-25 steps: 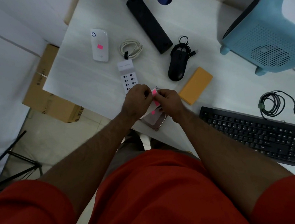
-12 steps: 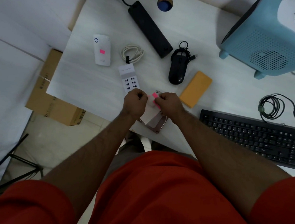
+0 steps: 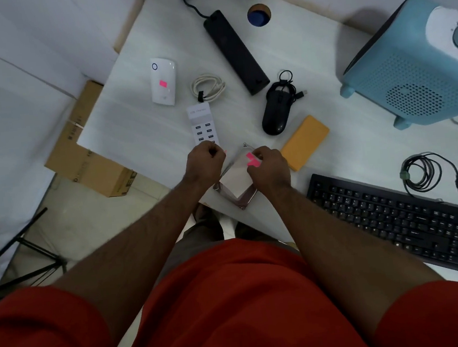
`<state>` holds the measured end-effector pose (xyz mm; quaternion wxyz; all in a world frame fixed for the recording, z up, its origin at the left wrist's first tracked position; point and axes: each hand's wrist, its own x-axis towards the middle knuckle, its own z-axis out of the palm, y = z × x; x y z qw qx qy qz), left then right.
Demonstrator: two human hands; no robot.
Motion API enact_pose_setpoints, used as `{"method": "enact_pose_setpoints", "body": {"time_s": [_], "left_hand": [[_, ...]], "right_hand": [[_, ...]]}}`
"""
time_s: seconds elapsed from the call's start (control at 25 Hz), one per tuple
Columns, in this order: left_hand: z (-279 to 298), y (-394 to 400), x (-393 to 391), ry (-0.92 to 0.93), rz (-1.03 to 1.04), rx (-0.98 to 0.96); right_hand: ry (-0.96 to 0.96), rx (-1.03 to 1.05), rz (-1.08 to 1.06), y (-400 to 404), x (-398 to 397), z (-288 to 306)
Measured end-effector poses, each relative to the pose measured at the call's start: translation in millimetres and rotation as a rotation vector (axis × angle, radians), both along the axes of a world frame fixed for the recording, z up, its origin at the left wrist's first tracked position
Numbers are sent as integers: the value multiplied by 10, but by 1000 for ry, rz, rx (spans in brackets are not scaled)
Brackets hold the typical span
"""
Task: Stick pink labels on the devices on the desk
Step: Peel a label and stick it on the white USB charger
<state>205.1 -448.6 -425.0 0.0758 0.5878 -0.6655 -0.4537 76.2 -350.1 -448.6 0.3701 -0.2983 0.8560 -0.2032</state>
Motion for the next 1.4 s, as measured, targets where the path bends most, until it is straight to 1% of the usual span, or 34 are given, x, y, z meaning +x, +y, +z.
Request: {"method": "enact_pose_setpoints", "body": {"time_s": [0.16,0.28,0.36,0.48,0.52,0.64,0.8,0.92,1.0,1.04,1.08,1.16,1.24,1.32,1.36,1.4], "left_hand": [[55,-40,1,-14,1,-7],[92,-99,8,15,7,2],[90,-177,38,34,29,16],[55,-375,177,36,112,27],[43,-450,229,32,142,34],[-28,-692,386,25,202,78],[-98,-1044,504,62,230,146],[-150,-1251,573,85,225,198],[-175,-1313,594,98,209,225],[-176,-1344,594,110,207,234],[-174,-1371,596,124,208,241],[-147,-1414,608,149,210,244],[-82,-1450,627,167,187,211],[35,-1447,638,199,121,140],[104,-1433,635,207,79,96],[161,-1418,628,204,36,44]], "right_hand": [[98,-44,-21,-14,48,72],[166,-155,-48,-110,142,158],[137,-206,-62,-242,193,191],[2,-177,-48,-579,300,203],[-9,-155,-25,-700,349,193],[53,-95,7,-1022,528,85],[107,-30,-36,-1295,803,-92],[174,8,-105,-1433,960,-189],[211,-9,-158,-1455,1003,-216],[193,-29,-200,-1466,997,-221],[138,-62,-245,-1469,990,-219],[-65,-146,-371,-1473,977,-139],[-386,-237,-596,-1486,943,-24],[-786,-346,-812,-1453,911,89],[-986,-395,-885,-1439,906,149],[-1131,-430,-924,-1432,892,193]]}}
